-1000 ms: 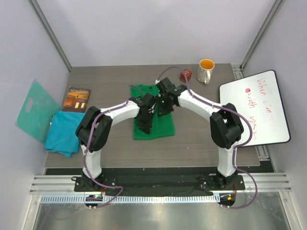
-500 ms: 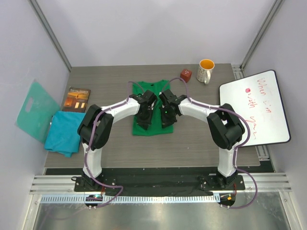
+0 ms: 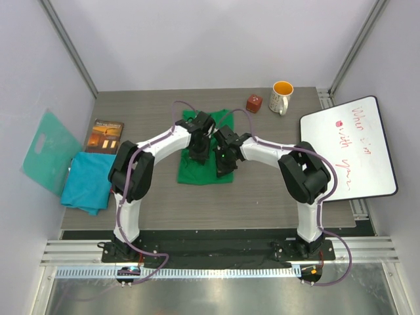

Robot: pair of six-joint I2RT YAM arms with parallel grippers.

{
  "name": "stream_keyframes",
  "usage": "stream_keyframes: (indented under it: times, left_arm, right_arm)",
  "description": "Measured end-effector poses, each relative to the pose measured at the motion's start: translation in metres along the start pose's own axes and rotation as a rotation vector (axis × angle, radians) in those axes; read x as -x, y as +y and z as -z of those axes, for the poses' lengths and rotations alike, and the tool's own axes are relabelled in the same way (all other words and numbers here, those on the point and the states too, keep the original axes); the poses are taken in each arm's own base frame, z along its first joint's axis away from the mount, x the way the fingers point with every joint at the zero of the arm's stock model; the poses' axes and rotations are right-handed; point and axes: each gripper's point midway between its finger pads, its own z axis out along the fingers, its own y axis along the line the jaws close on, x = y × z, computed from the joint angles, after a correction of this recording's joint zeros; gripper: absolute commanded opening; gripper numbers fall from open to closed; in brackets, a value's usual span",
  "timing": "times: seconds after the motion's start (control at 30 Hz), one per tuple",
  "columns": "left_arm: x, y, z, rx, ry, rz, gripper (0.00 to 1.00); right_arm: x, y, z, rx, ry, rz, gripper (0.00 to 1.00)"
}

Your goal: Fold and stack the t-shirts

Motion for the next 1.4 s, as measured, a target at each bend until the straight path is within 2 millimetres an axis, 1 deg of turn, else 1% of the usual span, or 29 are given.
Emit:
stream_keyframes:
  times: [0.07,0.13,0.27,0.5,0.6,0.73,0.93,1.07,1.13,1.3,1.4]
  left_arm:
    - [0.012,-0.003,-0.001,-0.006,-0.018,0.001,0.0]
    - [0.017,-0.003,-0.006,-0.004,-0.019,0.004,0.0]
    - [0.016,0.006,-0.029,0.014,0.022,0.017,0.0]
    - [0.021,0.014,-0.029,0.017,0.023,0.04,0.0]
    - [0.024,0.021,-0.029,0.018,0.021,0.075,0.0]
    - [0.033,0.036,-0.027,0.015,0.016,0.124,0.01]
    - [0.072,0.081,-0.028,0.094,-0.057,0.194,0.0]
    - [0.091,0.105,-0.025,0.127,-0.087,0.23,0.0]
    - [0.098,0.112,-0.024,0.137,-0.102,0.241,0.0]
    - [0.108,0.123,-0.018,0.167,-0.128,0.242,0.0]
    - [0.117,0.125,-0.011,0.169,-0.149,0.245,0.06]
  right_arm:
    - [0.0,0.003,-0.001,0.008,-0.002,0.0,0.01]
    - [0.0,0.005,-0.002,0.014,-0.003,-0.003,0.01]
    - [-0.001,0.006,-0.003,0.024,-0.005,-0.012,0.01]
    - [-0.001,0.009,-0.004,0.046,-0.019,-0.01,0.01]
    - [-0.001,0.009,-0.004,0.056,-0.028,-0.008,0.01]
    - [0.0,0.013,-0.006,0.076,-0.042,0.0,0.01]
    - [0.0,0.014,-0.006,0.082,-0.042,0.009,0.01]
    - [-0.001,0.014,-0.006,0.086,-0.046,0.013,0.01]
    - [-0.001,0.014,-0.006,0.089,-0.05,0.016,0.01]
    - [-0.003,0.014,-0.006,0.098,-0.045,0.03,0.01]
    - [-0.005,0.014,-0.005,0.103,-0.041,0.033,0.01]
